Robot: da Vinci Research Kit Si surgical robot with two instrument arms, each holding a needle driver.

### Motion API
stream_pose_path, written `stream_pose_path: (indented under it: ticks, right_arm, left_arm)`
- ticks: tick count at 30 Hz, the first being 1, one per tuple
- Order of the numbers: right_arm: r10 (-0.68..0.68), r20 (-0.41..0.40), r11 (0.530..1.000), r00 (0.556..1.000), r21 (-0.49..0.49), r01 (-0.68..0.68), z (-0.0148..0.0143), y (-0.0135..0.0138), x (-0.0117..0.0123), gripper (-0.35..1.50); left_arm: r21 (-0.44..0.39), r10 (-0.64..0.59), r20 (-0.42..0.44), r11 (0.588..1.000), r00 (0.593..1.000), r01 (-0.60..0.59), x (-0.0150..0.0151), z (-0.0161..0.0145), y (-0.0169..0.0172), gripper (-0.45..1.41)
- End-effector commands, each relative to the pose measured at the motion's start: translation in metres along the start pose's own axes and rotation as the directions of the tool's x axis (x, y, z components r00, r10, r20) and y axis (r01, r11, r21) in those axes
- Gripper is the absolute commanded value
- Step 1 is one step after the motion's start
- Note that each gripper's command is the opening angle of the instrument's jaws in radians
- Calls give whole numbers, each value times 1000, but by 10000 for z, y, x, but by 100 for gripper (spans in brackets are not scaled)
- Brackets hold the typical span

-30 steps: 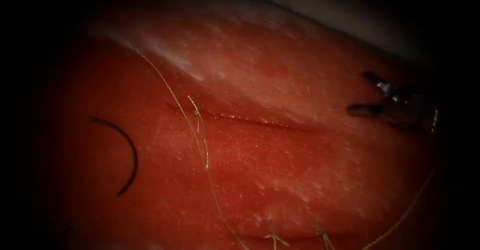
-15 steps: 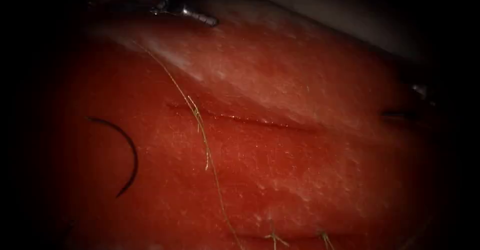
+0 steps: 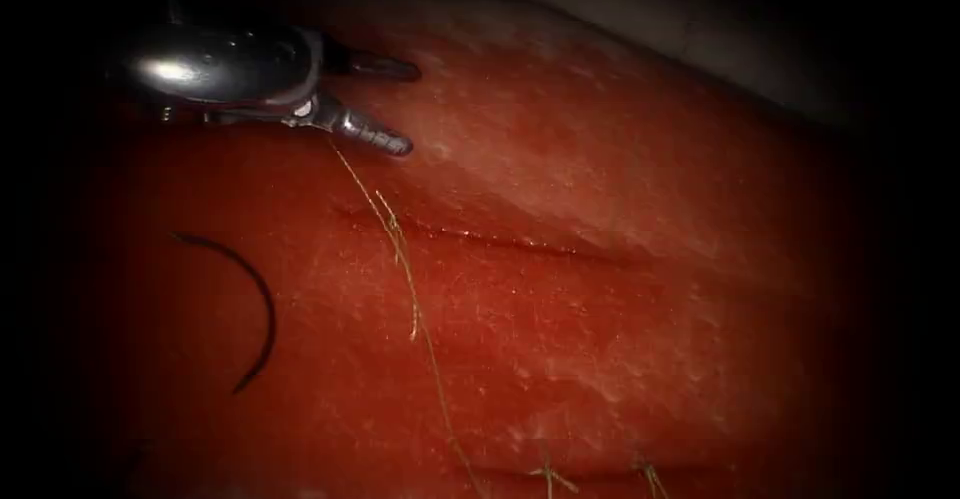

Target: Wound Closure

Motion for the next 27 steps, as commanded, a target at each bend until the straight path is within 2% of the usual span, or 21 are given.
stream_pose_path:
  ticks: [1, 2, 3, 5, 6, 7, 9, 11, 13, 14, 15, 21, 24, 25, 27]
  right_arm:
    - [-1, -33, 997, 999, 80, 4, -18, -6, 20, 147]
    - [8, -100, 985, 995, 174, 9, -36, -4, 31, 145]
    - [24, -153, 977, 988, 214, 10, -47, -1, 40, 143]
    - [50, -209, 968, 977, 250, 4, -60, 7, 53, 141]
    - [50, -209, 968, 977, 250, 4, -60, 7, 53, 141]
    - [104, -300, 945, 948, 326, -1, -72, 25, 72, 135]
    - [157, -375, 930, 914, 368, -8, -73, 46, 89, 130]
    - [223, -464, 928, 857, 371, -41, -62, 63, 106, 131]
    - [262, -507, 920, 821, 388, -53, -50, 66, 117, 131]
    - [262, -507, 920, 821, 388, -53, -50, 66, 117, 131]
    - [287, -547, 922, 786, 381, -72, -27, 64, 136, 131]
    - [270, -594, 933, 758, 355, -54, 35, 34, 183, 133]
    - [258, -602, 935, 756, 353, -38, 59, 22, 196, 133]
    - [258, -602, 935, 756, 353, -38, 59, 22, 196, 133]
    - [252, -611, 935, 750, 352, -27, 80, 11, 203, 133]
  left_arm:
    - [-5, 2, -1, 1000, 1000, -2, -1, 9, 0, 54]
    - [-11, 6, -3, 1000, 1000, -6, 3, 10, 4, 53]
    - [-17, 8, -4, 1000, 1000, -8, 4, 11, 6, 52]
    - [-26, 13, -5, 1000, 1000, -13, 7, 12, 11, 49]
    - [-26, 13, -5, 1000, 1000, -13, 7, 12, 11, 49]
    - [-40, 15, -5, 999, 1000, -15, 8, 18, 18, 44]
    - [-63, 1, -3, 998, 1000, -1, 5, 25, 25, 41]
    - [-86, 2, 11, 996, 1000, -1, -5, 33, 33, 40]
    - [-95, 3, 30, 995, 1000, 0, -11, 38, 38, 39]
    - [-95, 3, 30, 995, 1000, 0, -11, 38, 38, 39]
    - [-107, 15, 57, 994, 998, -9, -20, 44, 46, 39]
    - [-114, 40, 163, 993, 986, -21, -35, 47, 54, 39]
    - [-106, 51, 220, 994, 974, -28, -47, 47, 57, 39]
    - [-106, 51, 220, 994, 974, -28, -47, 47, 57, 39]
    - [-92, 72, 275, 995, 959, -48, -56, 50, 57, 39]
